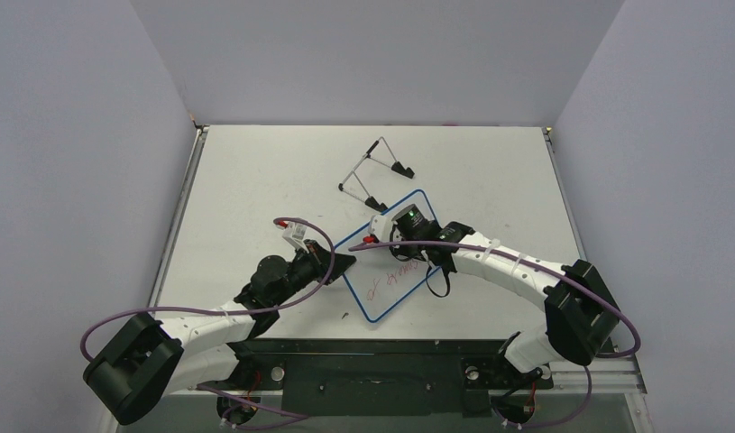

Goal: Erase the whiteboard
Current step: Erase the whiteboard at the center of the board.

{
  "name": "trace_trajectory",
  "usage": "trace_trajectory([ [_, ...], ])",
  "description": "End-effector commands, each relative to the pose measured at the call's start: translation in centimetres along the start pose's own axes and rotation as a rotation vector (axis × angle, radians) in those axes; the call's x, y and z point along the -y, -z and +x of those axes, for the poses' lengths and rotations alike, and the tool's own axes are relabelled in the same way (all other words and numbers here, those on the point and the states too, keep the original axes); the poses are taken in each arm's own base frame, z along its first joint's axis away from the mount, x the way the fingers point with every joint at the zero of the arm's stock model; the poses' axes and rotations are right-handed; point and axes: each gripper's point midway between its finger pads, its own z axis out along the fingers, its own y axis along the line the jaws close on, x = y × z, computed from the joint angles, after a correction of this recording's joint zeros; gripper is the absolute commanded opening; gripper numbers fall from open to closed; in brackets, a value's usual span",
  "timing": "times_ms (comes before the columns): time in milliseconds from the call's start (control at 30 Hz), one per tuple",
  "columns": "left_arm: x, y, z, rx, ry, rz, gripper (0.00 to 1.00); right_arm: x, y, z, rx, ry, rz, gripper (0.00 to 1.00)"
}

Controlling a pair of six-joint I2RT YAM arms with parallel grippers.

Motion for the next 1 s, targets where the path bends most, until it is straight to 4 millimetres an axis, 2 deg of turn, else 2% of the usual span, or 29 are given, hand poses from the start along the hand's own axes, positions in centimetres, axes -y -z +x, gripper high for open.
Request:
trace_trajectory([
  [0, 4.1, -0.5, -1.2, 0.001, -0.039, 0.156, 0.0, -2.3, 1.3, -1.9, 0.095, 0.121, -0.127, 0.0],
  [33, 4.1, -0.5, -1.2, 0.002, -0.039, 0.157, 0.0, -4.6, 1.8, -2.1, 0.118, 0.175, -0.23, 0.0],
  [67, 4.1, -0.5, -1.2, 0.0, -0.039, 0.158, 0.0, -5.7, 2.1, -2.5, 0.146, 0.228, -0.279, 0.0],
  [133, 4.1, -0.4, -1.2, 0.0, -0.04, 0.159, 0.0, -6.4, 2.4, -2.6, 0.155, 0.246, -0.313, 0.0],
  [167, 4.1, -0.4, -1.1, -0.001, -0.039, 0.16, 0.0, -6.1, 2.5, -2.9, 0.163, 0.234, -0.305, 0.0],
  [233, 4.1, -0.3, -1.1, -0.002, -0.039, 0.16, 0.0, -4.5, 2.1, -3.3, 0.164, 0.151, -0.237, 0.0],
  [267, 4.1, -0.3, -1.1, -0.002, -0.038, 0.16, 0.0, -3.1, 1.8, -2.8, 0.142, 0.076, -0.19, 0.0],
  [300, 4.1, -0.3, -1.0, -0.004, -0.038, 0.16, 0.0, -2.0, 1.6, -3.2, 0.159, 0.029, -0.146, 0.0],
  [400, 4.1, -0.4, -0.9, -0.01, -0.038, 0.162, 0.0, 2.2, 1.0, -1.5, 0.108, -0.155, 0.009, 0.0],
  [467, 4.2, -0.5, -0.9, -0.012, -0.038, 0.169, 0.0, 3.5, 0.8, -0.6, 0.084, -0.211, 0.061, 0.0],
  [533, 4.3, -0.6, -0.8, -0.016, -0.038, 0.175, 0.0, 3.6, 0.6, -0.2, 0.068, -0.221, 0.058, 0.0],
  [567, 4.3, -0.6, -0.7, -0.02, -0.037, 0.175, 0.0, 3.3, 0.5, -0.2, 0.068, -0.198, 0.036, 0.0],
  [633, 4.2, -0.6, -0.6, -0.021, -0.038, 0.174, 0.0, 0.8, 0.7, -0.8, 0.096, -0.103, -0.094, 0.0],
  [667, 4.2, -0.6, -0.7, -0.02, -0.037, 0.173, 0.0, -1.7, 1.2, -1.4, 0.126, -0.046, -0.209, 0.0],
  [700, 4.2, -0.6, -0.6, -0.021, -0.038, 0.175, 0.0, -2.8, 1.6, -1.7, 0.151, 0.034, -0.263, 0.0],
  [733, 4.3, -0.6, -0.6, -0.021, -0.039, 0.176, 0.0, -5.0, 2.4, -2.1, 0.178, 0.082, -0.356, 0.0],
  [800, 4.3, -0.5, -0.6, -0.024, -0.042, 0.176, 0.0, -5.7, 3.1, -3.0, 0.221, 0.113, -0.399, 0.0],
  [867, 4.3, -0.4, -0.6, -0.025, -0.045, 0.177, 0.0, -4.3, 2.6, -3.1, 0.216, 0.055, -0.341, 0.0],
  [900, 4.3, -0.4, -0.6, -0.026, -0.046, 0.175, 0.0, -2.5, 2.1, -2.1, 0.168, -0.012, -0.26, 0.0],
  [933, 4.3, -0.4, -0.6, -0.026, -0.047, 0.174, 0.0, -1.2, 1.7, -2.4, 0.184, -0.057, -0.199, 0.0],
  [967, 4.3, -0.4, -0.6, -0.027, -0.048, 0.174, 0.0, 0.7, 1.3, -1.5, 0.148, -0.144, -0.121, 0.0],
])
